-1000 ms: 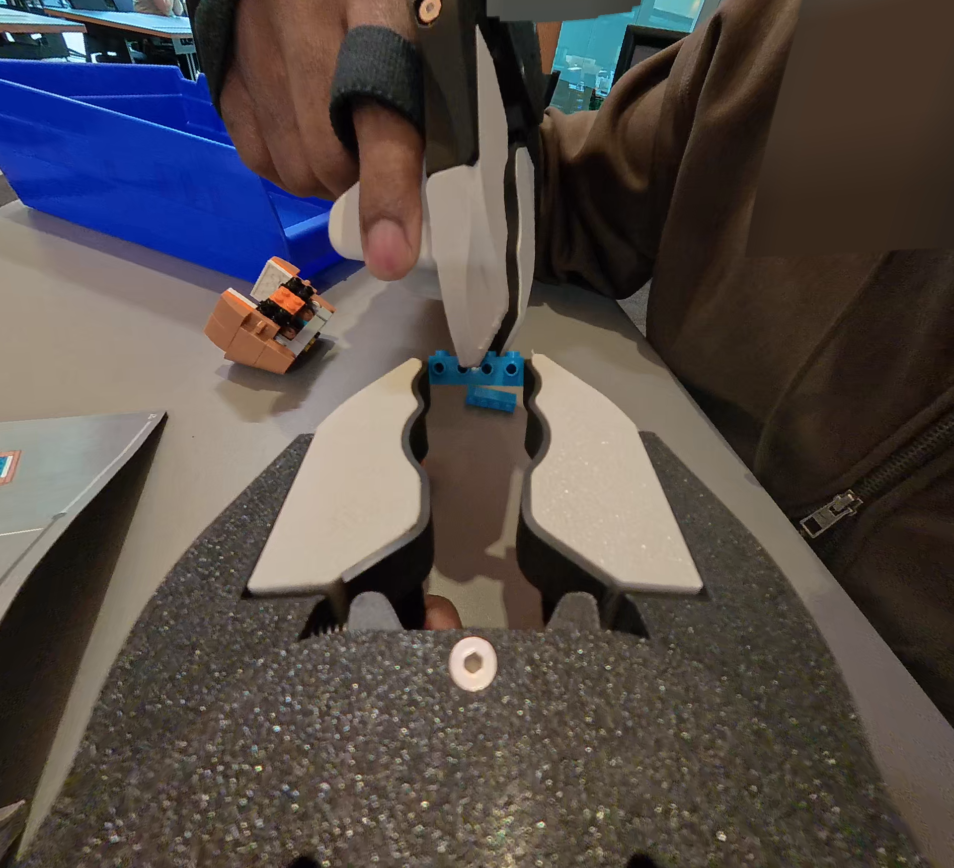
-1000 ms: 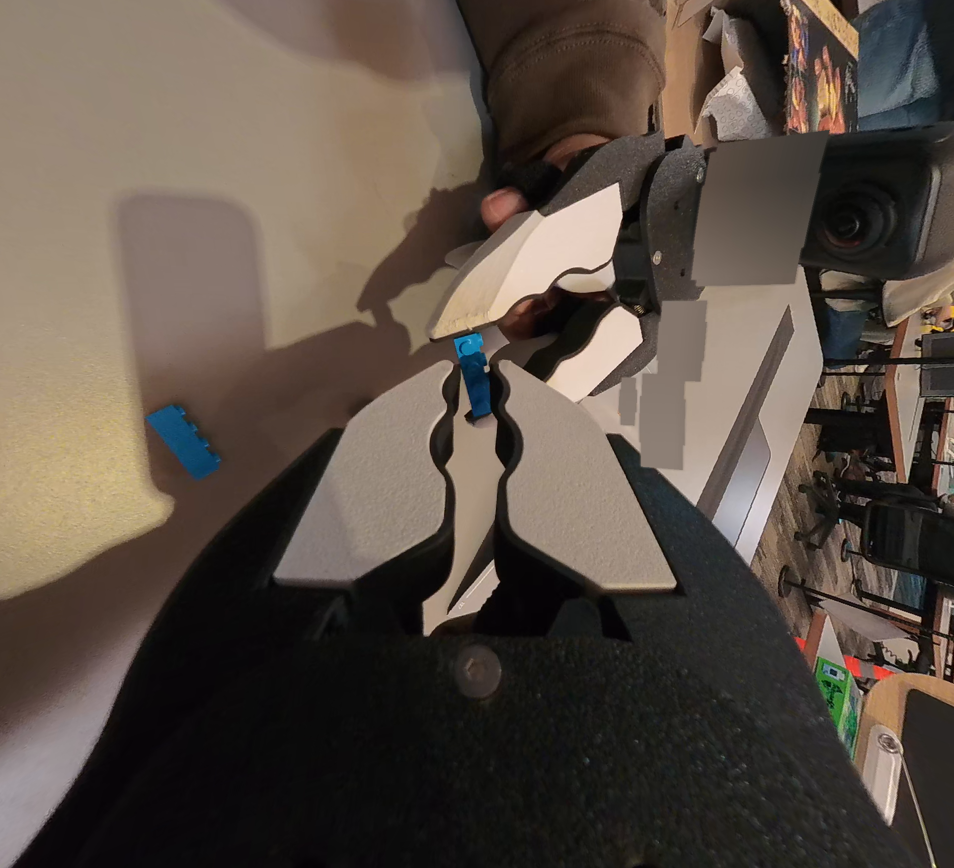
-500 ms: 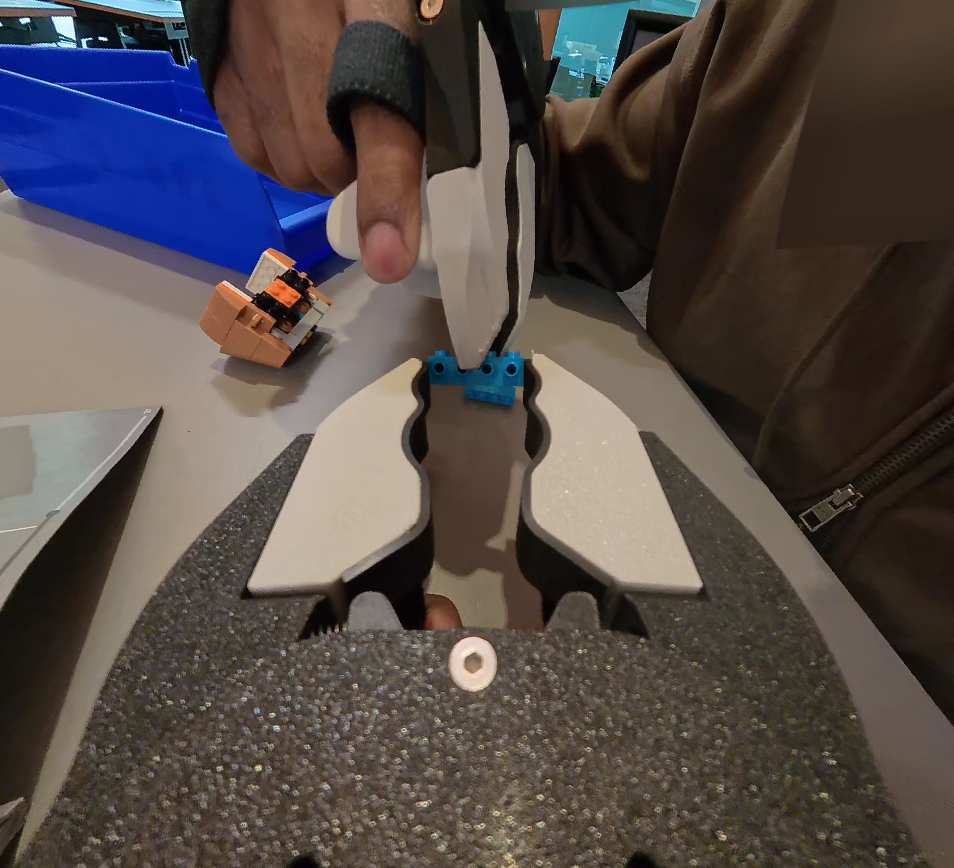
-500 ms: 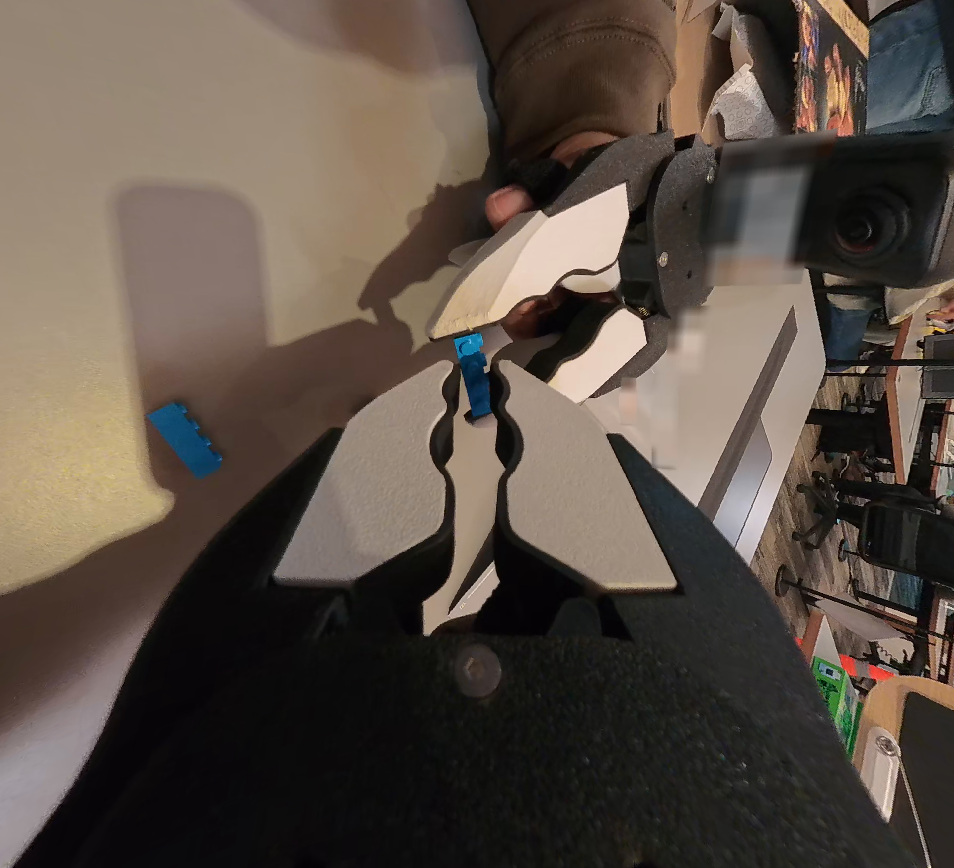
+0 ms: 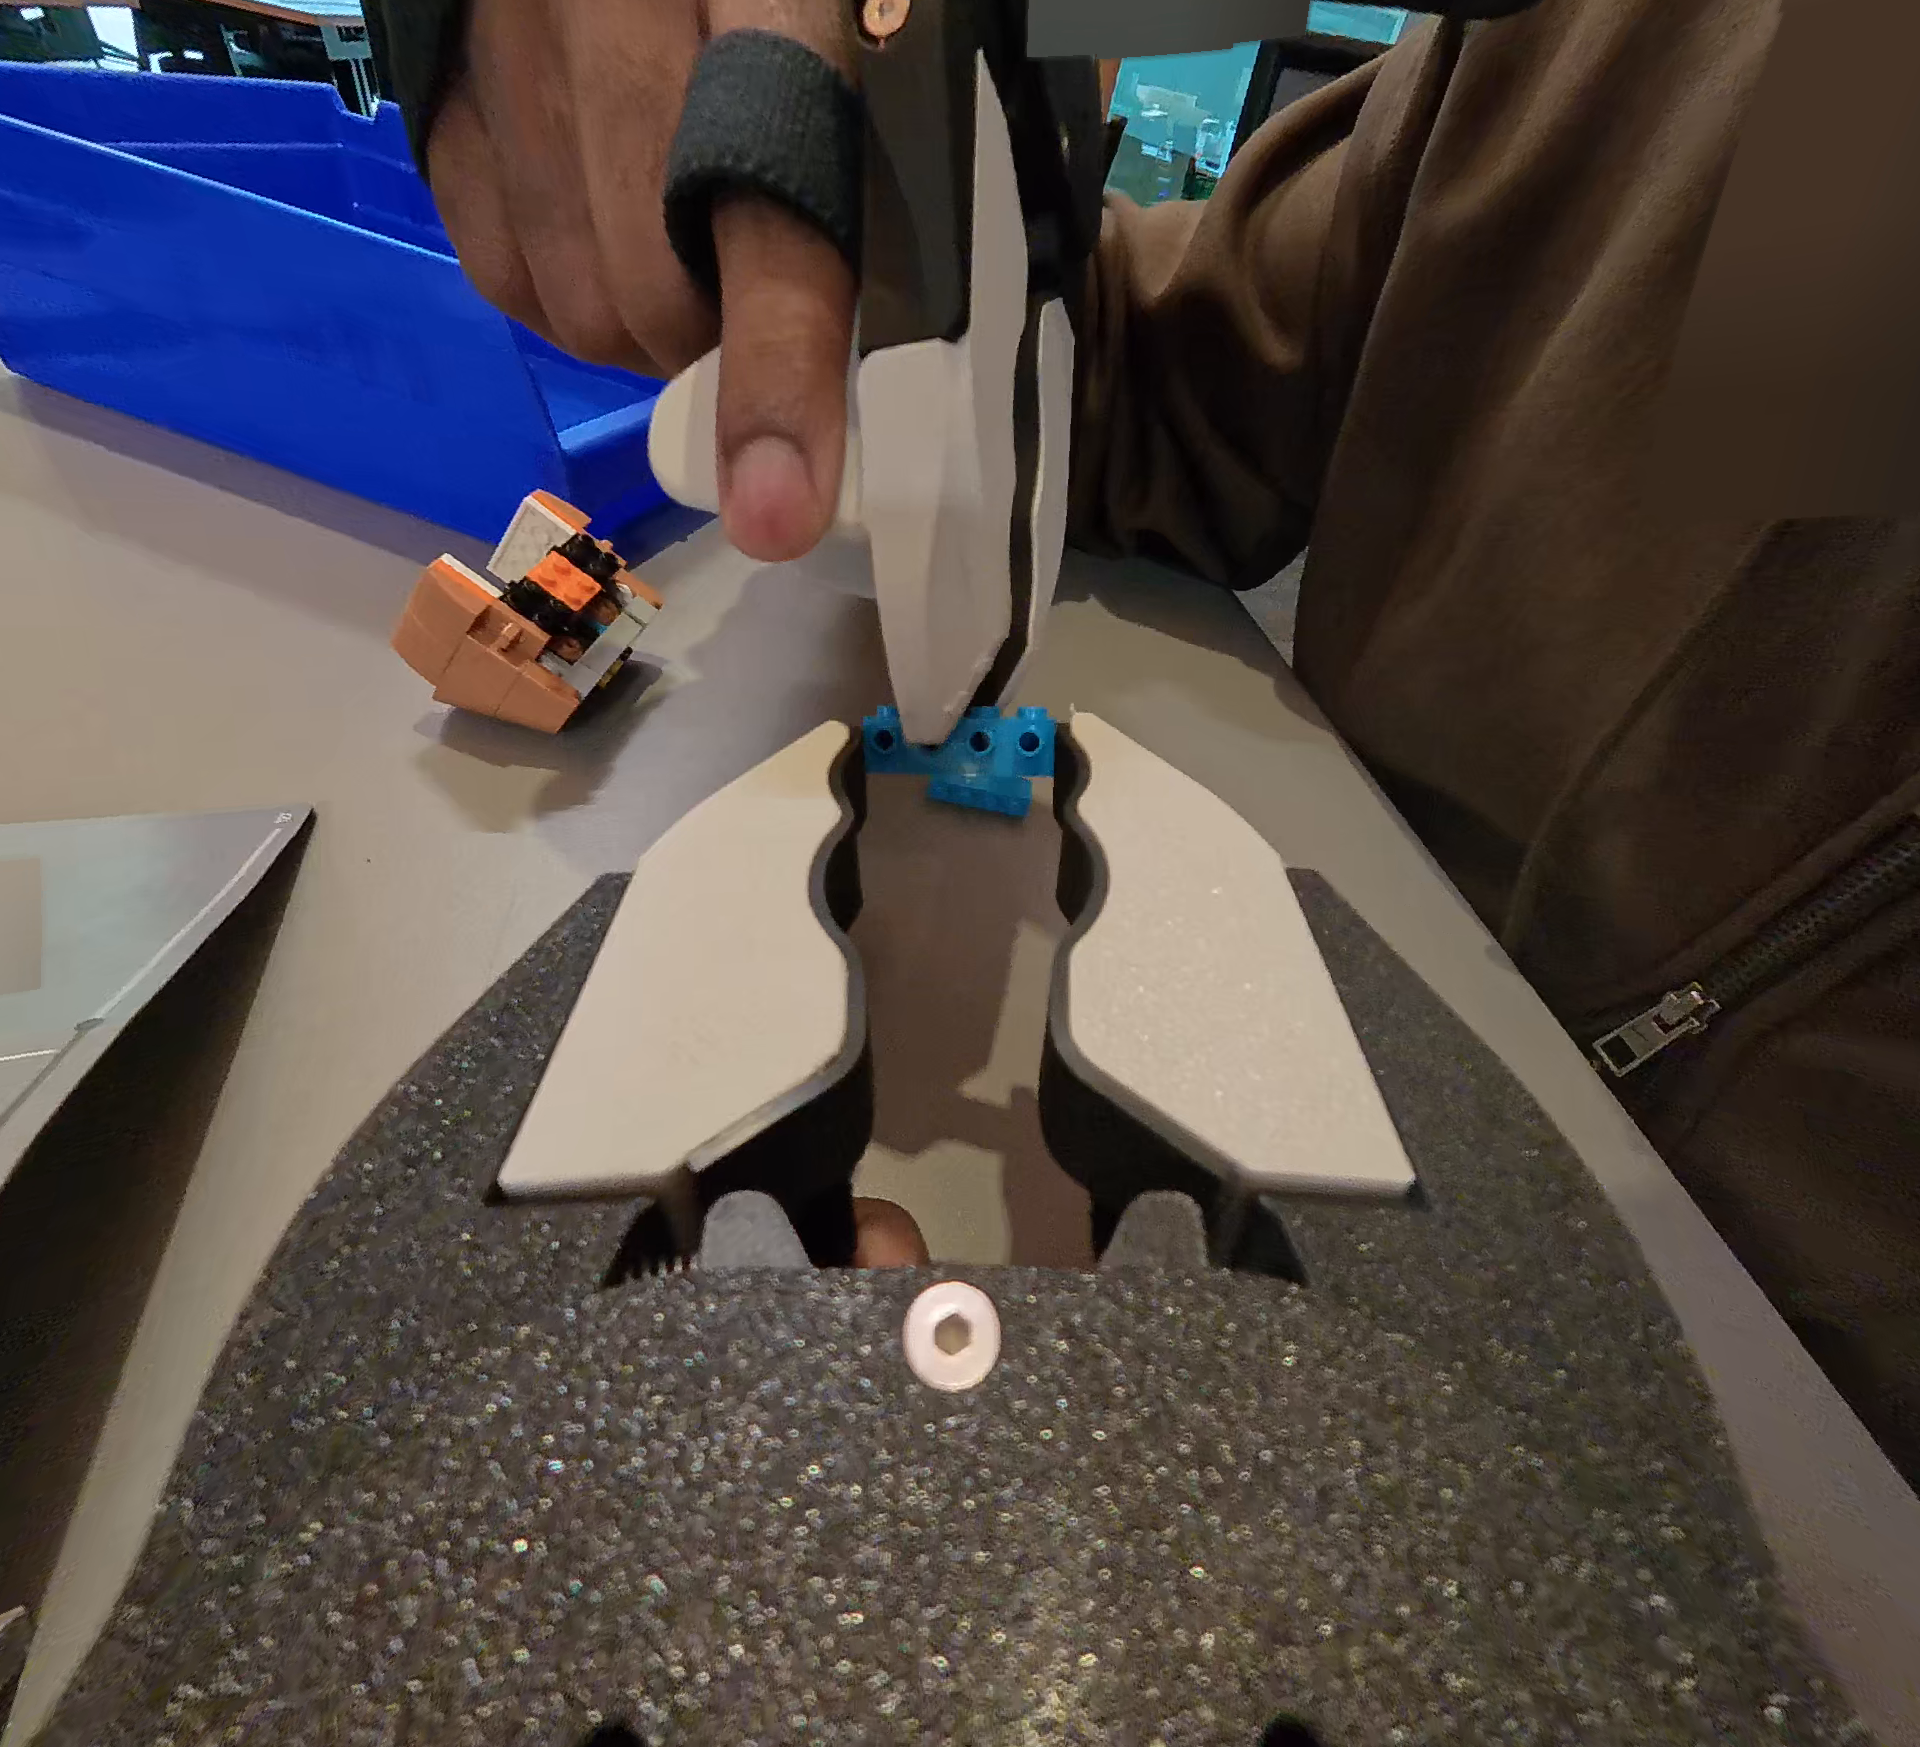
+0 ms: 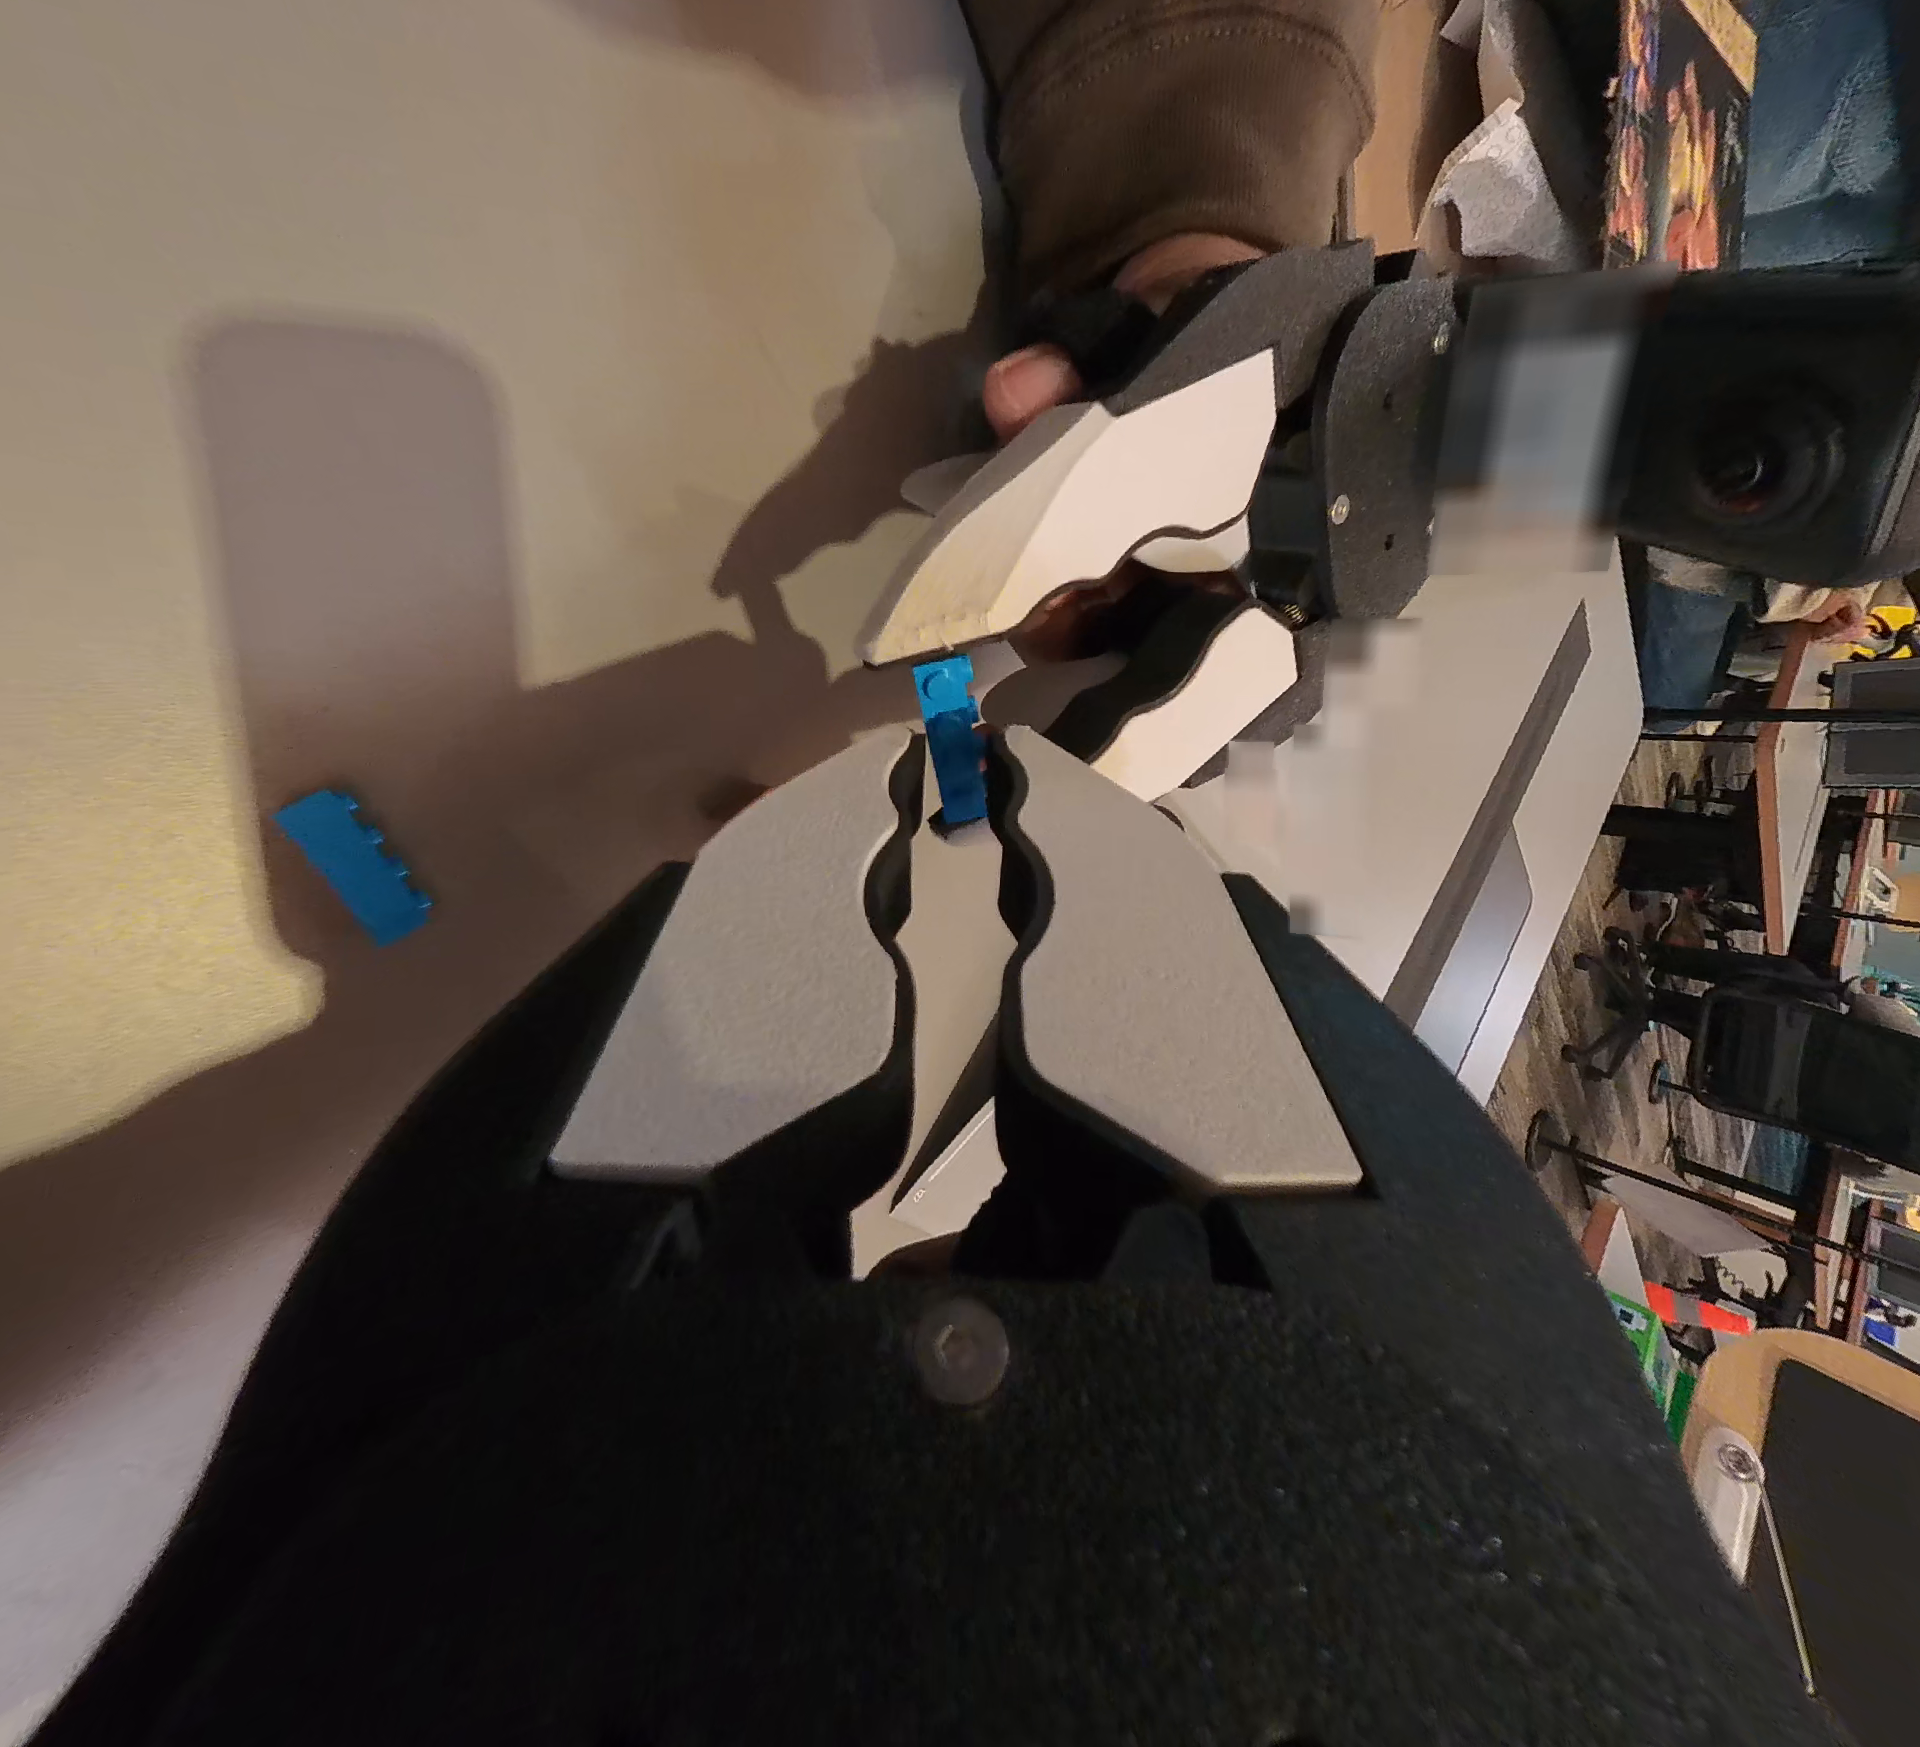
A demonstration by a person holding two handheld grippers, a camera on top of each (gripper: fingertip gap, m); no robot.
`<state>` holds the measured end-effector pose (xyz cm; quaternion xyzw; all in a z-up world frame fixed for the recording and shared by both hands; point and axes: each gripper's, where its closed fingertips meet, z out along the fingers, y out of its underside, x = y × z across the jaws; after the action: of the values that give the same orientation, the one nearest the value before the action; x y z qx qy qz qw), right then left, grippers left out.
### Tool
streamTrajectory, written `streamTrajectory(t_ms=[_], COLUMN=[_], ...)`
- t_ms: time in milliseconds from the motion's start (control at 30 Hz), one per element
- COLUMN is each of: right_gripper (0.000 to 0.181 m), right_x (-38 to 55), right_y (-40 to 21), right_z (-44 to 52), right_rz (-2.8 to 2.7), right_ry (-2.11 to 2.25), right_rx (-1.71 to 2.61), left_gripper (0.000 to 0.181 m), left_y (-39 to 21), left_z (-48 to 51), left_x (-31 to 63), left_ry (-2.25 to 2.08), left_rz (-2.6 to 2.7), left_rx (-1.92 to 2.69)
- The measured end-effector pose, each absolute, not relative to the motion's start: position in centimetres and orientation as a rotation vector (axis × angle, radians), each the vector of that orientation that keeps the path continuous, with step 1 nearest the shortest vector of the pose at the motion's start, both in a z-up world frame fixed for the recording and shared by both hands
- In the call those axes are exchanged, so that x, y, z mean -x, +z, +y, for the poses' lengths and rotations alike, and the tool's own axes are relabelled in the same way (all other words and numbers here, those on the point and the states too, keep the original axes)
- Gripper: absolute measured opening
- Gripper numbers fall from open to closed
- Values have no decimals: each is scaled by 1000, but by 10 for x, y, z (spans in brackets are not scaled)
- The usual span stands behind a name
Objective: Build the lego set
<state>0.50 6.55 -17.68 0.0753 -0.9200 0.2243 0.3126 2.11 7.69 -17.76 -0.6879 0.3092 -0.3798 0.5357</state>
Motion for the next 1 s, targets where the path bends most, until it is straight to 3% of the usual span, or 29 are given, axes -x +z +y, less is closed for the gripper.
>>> streamTrajectory(t_ms=[700, 1000], right_gripper=[9, 9], right_x=[-8, -20], right_y=[-175, -163], right_z=[70, 85], right_rz=[-2416, -2393], right_ry=[568, 598], right_rx=[-195, -136], left_gripper=[37, 54], left_y=[-182, -245], left_z=[80, 100], left_x=[-15, 6], left_ry=[-836, -410], left_rz=[740, 902], left_rx=[1671, 2047])
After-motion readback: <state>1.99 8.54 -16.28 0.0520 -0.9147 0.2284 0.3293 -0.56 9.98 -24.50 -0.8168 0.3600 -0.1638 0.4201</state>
